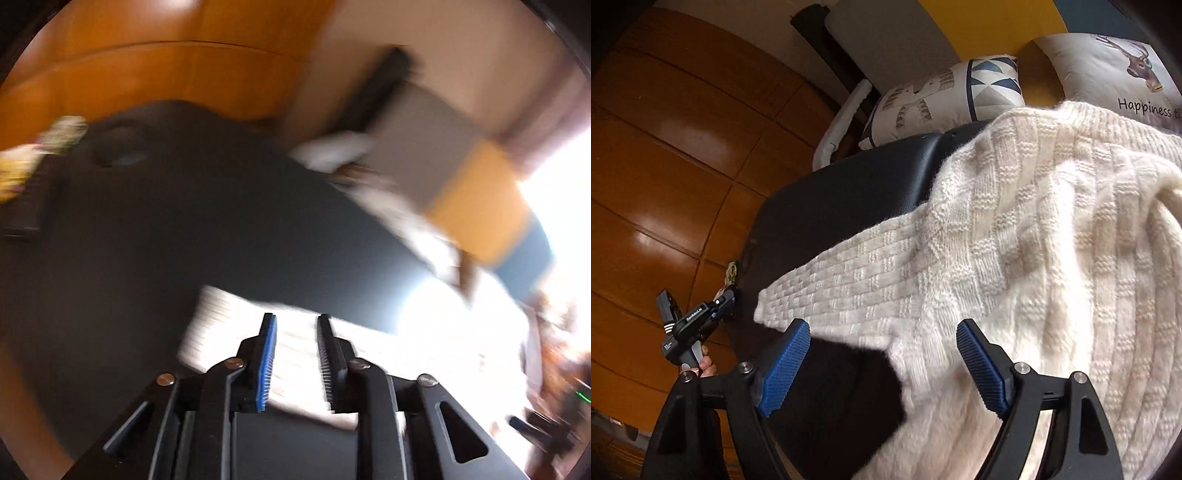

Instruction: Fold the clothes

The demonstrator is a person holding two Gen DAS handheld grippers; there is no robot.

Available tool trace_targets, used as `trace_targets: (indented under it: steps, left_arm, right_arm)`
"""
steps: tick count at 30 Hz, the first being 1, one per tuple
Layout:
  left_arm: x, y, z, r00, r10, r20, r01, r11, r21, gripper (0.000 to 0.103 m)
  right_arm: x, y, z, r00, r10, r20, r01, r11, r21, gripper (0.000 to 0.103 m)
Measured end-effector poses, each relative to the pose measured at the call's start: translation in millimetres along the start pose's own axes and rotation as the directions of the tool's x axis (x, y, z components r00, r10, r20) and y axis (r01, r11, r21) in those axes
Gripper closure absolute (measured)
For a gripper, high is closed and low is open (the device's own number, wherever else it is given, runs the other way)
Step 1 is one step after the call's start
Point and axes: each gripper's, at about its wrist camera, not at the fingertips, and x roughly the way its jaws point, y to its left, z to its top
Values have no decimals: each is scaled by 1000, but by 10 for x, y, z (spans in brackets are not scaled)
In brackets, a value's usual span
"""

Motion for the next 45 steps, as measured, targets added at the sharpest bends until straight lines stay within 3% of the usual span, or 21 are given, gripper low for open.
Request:
trace_targets:
  steps: [2,3,7,10,13,17,19,20,21,26,27,29,31,33,36,39,41,44,45]
  left_arm:
    - [11,-315,-276,987,-138,-81,142,989,43,71]
    - [79,-487,-435,971,-193,-137,202,978,55,71]
    - [533,-1181,-1016,870,-354,-344,379,925,7,71]
    - [860,-1665,-1314,824,-357,-440,405,914,15,71]
    - [785,-2071,-1836,807,-320,-496,377,926,16,71]
    - [981,-2194,-2014,802,-290,-522,332,943,-14,71]
    - [1131,-2227,-1890,817,-276,-506,306,952,-24,73]
    - [1204,-2231,-1824,825,-268,-499,293,956,-29,90]
    - [1266,-2173,-1737,833,-256,-491,276,961,-32,97]
    - [1301,-1803,-1344,901,-156,-404,171,985,3,97]
    - [1304,-1692,-1262,904,-146,-402,158,987,-3,97]
    - [1350,-1567,-1143,882,-179,-436,187,982,-24,96]
    - [1325,-1520,-1120,874,-163,-457,173,985,-21,92]
    - [1266,-1581,-1186,869,-158,-468,176,984,-7,78]
    - [982,-1583,-1364,852,-214,-478,232,973,-22,61]
    - [616,-1567,-1721,848,-215,-485,251,968,10,61]
    - [531,-1628,-1946,836,-232,-498,274,962,13,60]
    - [476,-1714,-2291,836,-187,-517,257,964,66,59]
    - [410,-1766,-2362,865,-150,-479,244,960,140,64]
  right_arm:
    - [-188,-41,-186,1000,-13,0,13,1000,-27,19]
    - [-272,-69,-303,1000,-29,0,29,999,-35,19]
    - [-532,-352,-665,998,-68,4,68,998,13,19]
    - [-673,-581,-880,996,-84,14,83,994,68,19]
    - [-778,-760,-1076,997,-66,37,62,993,105,20]
    - [-795,-859,-1203,997,-34,65,27,994,108,20]
    - [-762,-829,-1223,997,-47,64,43,996,73,20]
    - [-747,-806,-1229,997,-57,60,54,997,52,20]
    - [-737,-781,-1234,996,-68,54,67,997,32,20]
    - [-774,-774,-1312,997,-61,52,61,998,-4,20]
    - [-779,-794,-1333,997,-52,59,53,998,-14,20]
    - [-790,-826,-1368,997,-39,69,41,999,-28,20]
    - [-799,-831,-1376,997,-44,65,45,999,-24,20]
    - [-845,-827,-1359,998,-35,59,35,999,-3,20]
    - [-1069,-776,-1345,991,35,125,-37,999,14,20]
    - [-1322,-808,-1465,987,19,162,-26,999,40,20]
    - [-1439,-842,-1602,985,-4,171,-8,998,69,20]
    - [-1573,-1002,-1875,991,-18,135,-1,991,136,20]
    - [-1547,-1022,-1954,992,-11,122,-8,989,148,20]
